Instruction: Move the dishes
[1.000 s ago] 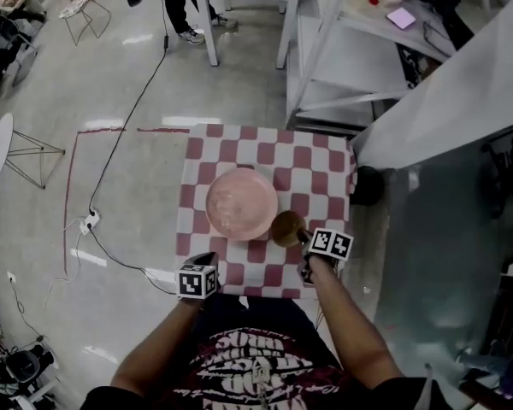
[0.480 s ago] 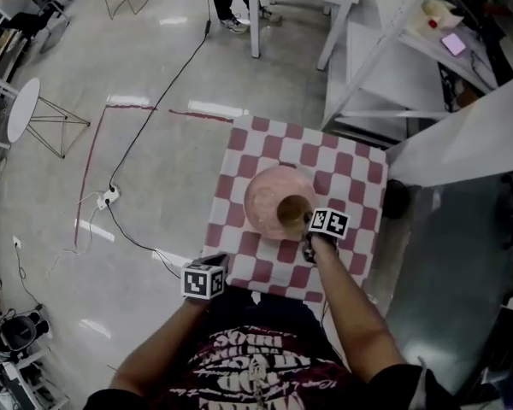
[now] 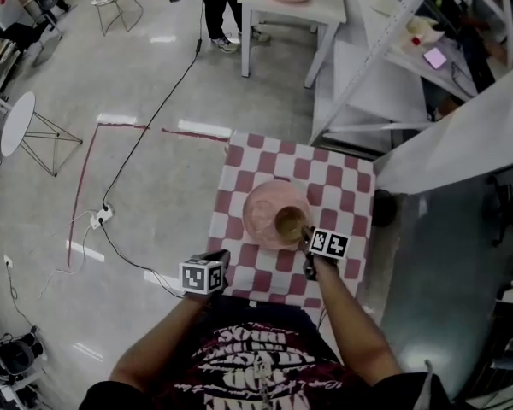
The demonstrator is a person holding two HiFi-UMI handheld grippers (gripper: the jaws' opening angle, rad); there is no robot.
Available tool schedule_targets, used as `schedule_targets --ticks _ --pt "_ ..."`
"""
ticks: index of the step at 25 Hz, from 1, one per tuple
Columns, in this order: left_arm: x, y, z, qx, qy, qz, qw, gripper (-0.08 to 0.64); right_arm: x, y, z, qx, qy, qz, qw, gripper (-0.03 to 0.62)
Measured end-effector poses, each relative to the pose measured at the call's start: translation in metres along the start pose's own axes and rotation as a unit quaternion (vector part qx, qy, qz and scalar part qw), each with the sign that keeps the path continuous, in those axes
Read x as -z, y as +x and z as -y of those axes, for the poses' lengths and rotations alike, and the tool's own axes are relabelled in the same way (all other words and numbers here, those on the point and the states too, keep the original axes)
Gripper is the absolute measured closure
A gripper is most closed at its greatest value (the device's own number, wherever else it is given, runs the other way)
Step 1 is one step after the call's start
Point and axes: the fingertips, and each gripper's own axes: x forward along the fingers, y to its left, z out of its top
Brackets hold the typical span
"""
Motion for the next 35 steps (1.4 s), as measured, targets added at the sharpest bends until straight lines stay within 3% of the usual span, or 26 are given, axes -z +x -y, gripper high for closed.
schedule_targets --ticks 2,4,6,8,10,13,15,19,23,25,27,31,35 --pt "-0.032 -0.008 0.015 0.023 0.014 0.047 0.9985 0.531 -0.007 -0.039 -0.019 -0.028 -0.023 0.052 0.998 0.548" --pt "-0.074 -0.029 0.048 0.092 0.039 0.118 0.9879 0.531 -0.018 -0.089 -0.049 -0.085 -0.043 0.122 0.988 0.554" --pt "-0.114 -0.061 0.096 0.189 0.09 0.194 0.9584 0.531 -0.028 -0.14 -0.081 -0.139 -0.056 0.183 0.972 0.557" --pt "-0.139 -0.094 0.138 0.242 0.163 0.254 0.9221 0.531 -0.036 -0.19 -0.111 -0.161 -0.098 0.238 0.953 0.558" --pt "-0.155 -0.119 0.166 0.246 0.227 0.296 0.8945 0.531 -0.046 -0.234 -0.135 -0.139 -0.169 0.297 0.93 0.558" --pt "-0.168 -0.143 0.187 0.203 0.297 0.33 0.873 0.531 -0.061 -0.29 -0.161 -0.071 -0.247 0.374 0.891 0.558" --pt "-0.171 -0.152 0.196 0.183 0.317 0.333 0.8687 0.531 -0.067 -0.319 -0.174 -0.047 -0.259 0.411 0.873 0.558" --pt "-0.174 -0.175 0.218 0.19 0.315 0.345 0.8635 0.531 -0.063 -0.354 -0.189 -0.036 -0.267 0.448 0.852 0.558" --pt "-0.175 -0.203 0.232 0.157 0.333 0.397 0.8407 0.531 -0.054 -0.371 -0.193 -0.034 -0.29 0.456 0.841 0.558" --pt "-0.172 -0.213 0.234 0.14 0.333 0.415 0.8346 0.531 -0.052 -0.378 -0.198 -0.047 -0.299 0.462 0.834 0.558" --pt "-0.164 -0.216 0.236 0.128 0.328 0.423 0.8352 0.531 -0.047 -0.382 -0.201 -0.064 -0.307 0.462 0.83 0.558" --pt "-0.149 -0.224 0.244 0.105 0.312 0.421 0.8452 0.531 -0.033 -0.392 -0.199 -0.095 -0.313 0.451 0.831 0.558" --pt "-0.136 -0.235 0.252 0.065 0.319 0.424 0.845 0.531 -0.018 -0.393 -0.189 -0.125 -0.311 0.441 0.832 0.558"
